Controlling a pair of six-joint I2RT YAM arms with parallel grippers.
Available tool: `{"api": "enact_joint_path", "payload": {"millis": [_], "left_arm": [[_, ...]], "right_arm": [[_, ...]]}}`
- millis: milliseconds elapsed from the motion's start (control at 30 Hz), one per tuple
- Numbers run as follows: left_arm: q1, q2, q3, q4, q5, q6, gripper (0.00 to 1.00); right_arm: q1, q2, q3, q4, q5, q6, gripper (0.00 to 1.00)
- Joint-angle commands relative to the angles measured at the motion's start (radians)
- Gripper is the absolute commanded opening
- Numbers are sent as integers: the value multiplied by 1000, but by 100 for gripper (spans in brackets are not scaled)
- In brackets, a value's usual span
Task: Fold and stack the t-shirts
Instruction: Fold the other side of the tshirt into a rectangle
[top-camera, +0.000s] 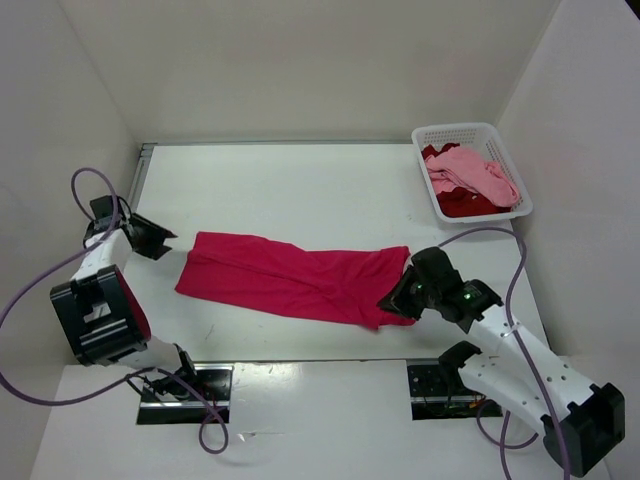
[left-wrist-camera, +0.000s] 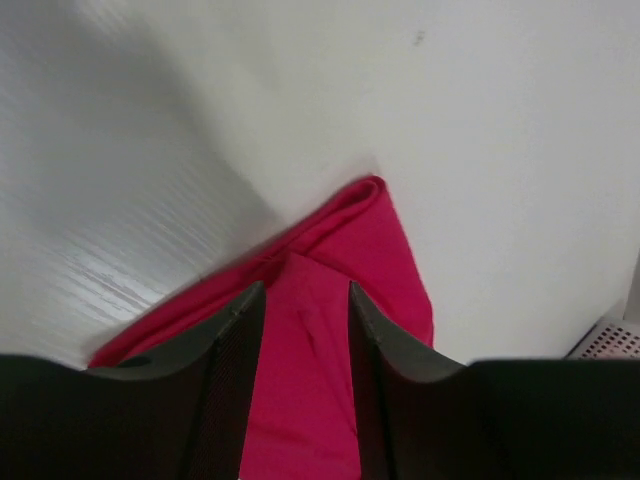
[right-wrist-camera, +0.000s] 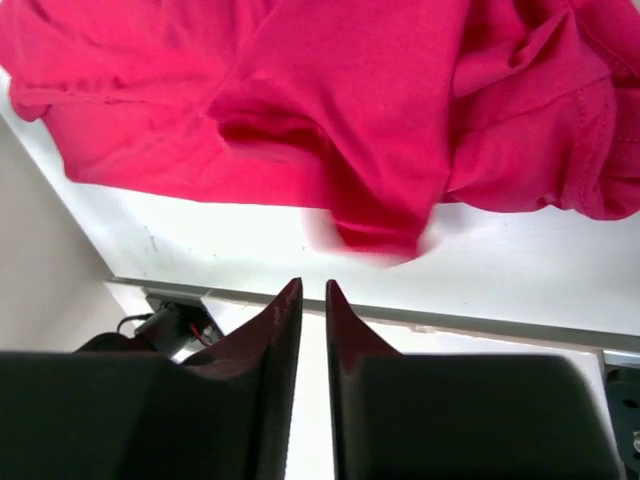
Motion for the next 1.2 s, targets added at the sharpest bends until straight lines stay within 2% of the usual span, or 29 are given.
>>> {"api": "enact_joint_path", "payload": {"millis": [0,33,200,267,300,333,367,467,600,667,767,800,833,933,1100,1133,1167], "left_arm": [[-32,-98,1,10,28,-33,46],[-50,-98,13,10,19,-24,46],[-282,-98,9,91,-3,5,44],[-362,-45,30,110,-38,5,44],[-418,-19,47,110,-52,5,43],[-432,32,60,95,-61,5,42],[-433,55,60,95,-52,5,40],[-405,92,26,104,-17,5,35],[-331,83,-46,95,-8,-4,34],[-285,63,-77,84,-8,7,33],[-216,35,-126,58,23,19,31],[-203,35,-126,58,23,31,31],[-183,35,-138,44,43,43,31],[-170,9,-138,7,84,54,31],[-170,-162,-106,-42,48,74,31],[-284,-181,-73,-18,4,74,33],[-355,-160,-60,-1,3,57,33]], "right_arm": [[12,23,1,-1,24,3,21],[12,23,12,-1,24,3,26],[12,133,75,64,79,-89,26],[12,263,92,155,88,-129,17],[12,315,119,186,88,-149,8],[12,364,133,242,88,-179,4],[21,448,165,268,98,-195,1],[42,565,227,321,118,-233,1],[82,650,236,362,125,-244,2],[92,662,227,359,139,-233,2],[73,583,189,318,235,-218,3],[41,525,188,301,246,-218,7],[5,498,178,286,246,-218,17],[-141,425,153,250,246,-271,33],[-227,461,144,276,236,-281,42],[-247,543,144,287,245,-307,45],[-257,544,153,299,245,-307,46]]}}
